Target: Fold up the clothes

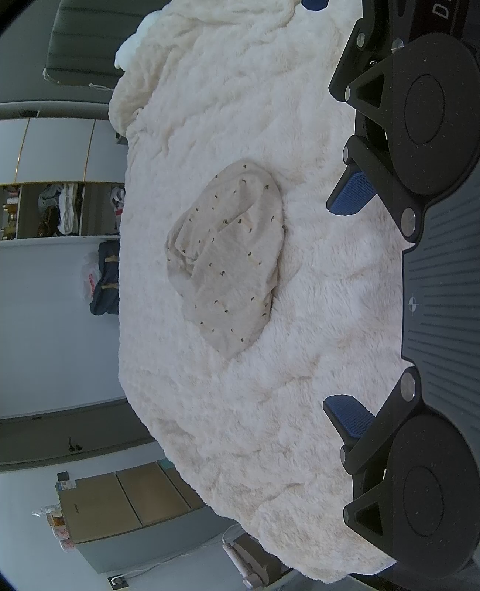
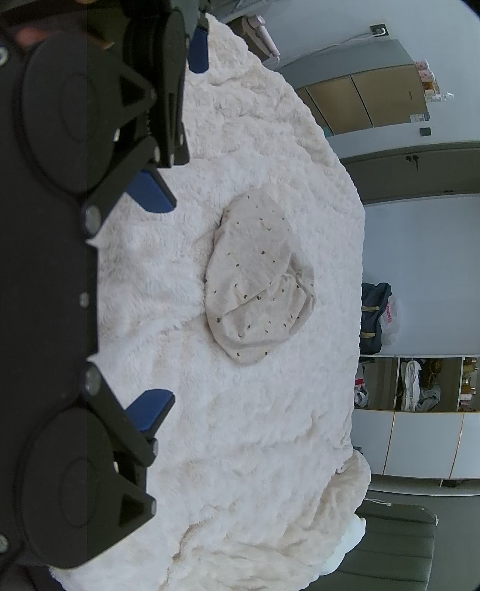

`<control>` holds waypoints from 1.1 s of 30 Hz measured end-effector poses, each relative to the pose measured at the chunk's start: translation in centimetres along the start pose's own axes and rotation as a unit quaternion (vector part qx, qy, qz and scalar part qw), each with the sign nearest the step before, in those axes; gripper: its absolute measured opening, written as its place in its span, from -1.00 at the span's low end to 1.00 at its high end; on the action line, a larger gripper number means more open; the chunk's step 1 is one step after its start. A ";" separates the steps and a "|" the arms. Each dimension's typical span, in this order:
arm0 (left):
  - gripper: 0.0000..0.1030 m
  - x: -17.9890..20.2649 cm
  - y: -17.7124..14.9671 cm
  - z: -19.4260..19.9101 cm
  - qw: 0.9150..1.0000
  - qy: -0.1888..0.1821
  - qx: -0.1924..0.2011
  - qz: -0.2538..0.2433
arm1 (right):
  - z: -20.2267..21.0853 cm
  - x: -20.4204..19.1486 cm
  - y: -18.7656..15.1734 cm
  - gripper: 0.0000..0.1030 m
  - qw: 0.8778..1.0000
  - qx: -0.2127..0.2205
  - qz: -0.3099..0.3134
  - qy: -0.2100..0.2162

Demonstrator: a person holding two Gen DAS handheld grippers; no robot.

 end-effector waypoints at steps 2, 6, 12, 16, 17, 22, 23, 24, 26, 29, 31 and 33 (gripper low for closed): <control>1.00 0.0 0.0 0.0 1.000 0.000 0.000 -0.001 | 0.7 0.5 -0.2 1.00 1.000 0.000 -0.001 0.001; 1.00 0.0 -0.1 0.0 1.000 0.001 -0.001 -0.002 | 0.6 0.5 -0.2 1.00 1.000 0.000 0.000 0.000; 1.00 -0.1 -0.1 -0.1 1.000 0.003 -0.002 -0.002 | 0.6 0.6 -0.2 1.00 1.000 -0.001 -0.001 0.000; 1.00 -0.1 -0.2 -0.1 1.000 0.003 -0.001 -0.002 | 0.6 0.6 -0.2 1.00 1.000 -0.001 -0.001 0.000; 1.00 0.0 -0.2 -0.1 1.000 0.002 -0.001 -0.002 | 0.6 0.7 -0.2 1.00 1.000 -0.001 -0.001 0.000; 1.00 -0.1 -0.3 -0.1 1.000 0.002 -0.001 -0.002 | 0.7 0.8 -0.2 1.00 1.000 -0.001 -0.001 -0.001; 1.00 -0.1 -0.3 -0.2 1.000 0.002 -0.001 -0.002 | 0.7 0.8 -0.2 1.00 1.000 -0.001 -0.001 -0.001; 1.00 -0.1 -0.3 -0.2 1.000 0.002 -0.001 -0.001 | 0.7 0.8 -0.2 1.00 1.000 -0.001 -0.001 -0.001; 1.00 -0.2 -0.4 -0.4 1.000 0.001 -0.002 0.000 | 0.5 0.5 -0.1 1.00 1.000 -0.002 -0.001 -0.001; 1.00 -0.2 -0.5 -0.4 1.000 0.002 -0.001 0.000 | 0.3 0.1 -0.2 1.00 1.000 -0.001 0.000 -0.003; 1.00 -0.2 -0.5 -0.3 1.000 0.003 0.000 0.000 | 0.3 0.1 -0.2 1.00 1.000 -0.002 0.000 -0.003; 1.00 -0.2 -0.6 -0.3 1.000 0.004 0.000 0.000 | 0.3 0.1 -0.2 1.00 1.000 -0.002 0.000 -0.003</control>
Point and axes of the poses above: each gripper's, at about its wrist camera, not at the fingertips, and z roughly against the way its jaws point, x to its right, y to its top, the point moved 3 cm from there along -z, roughly the way its jaws point, and after that the axes turned 9 degrees about z, right-handed, at the moved point
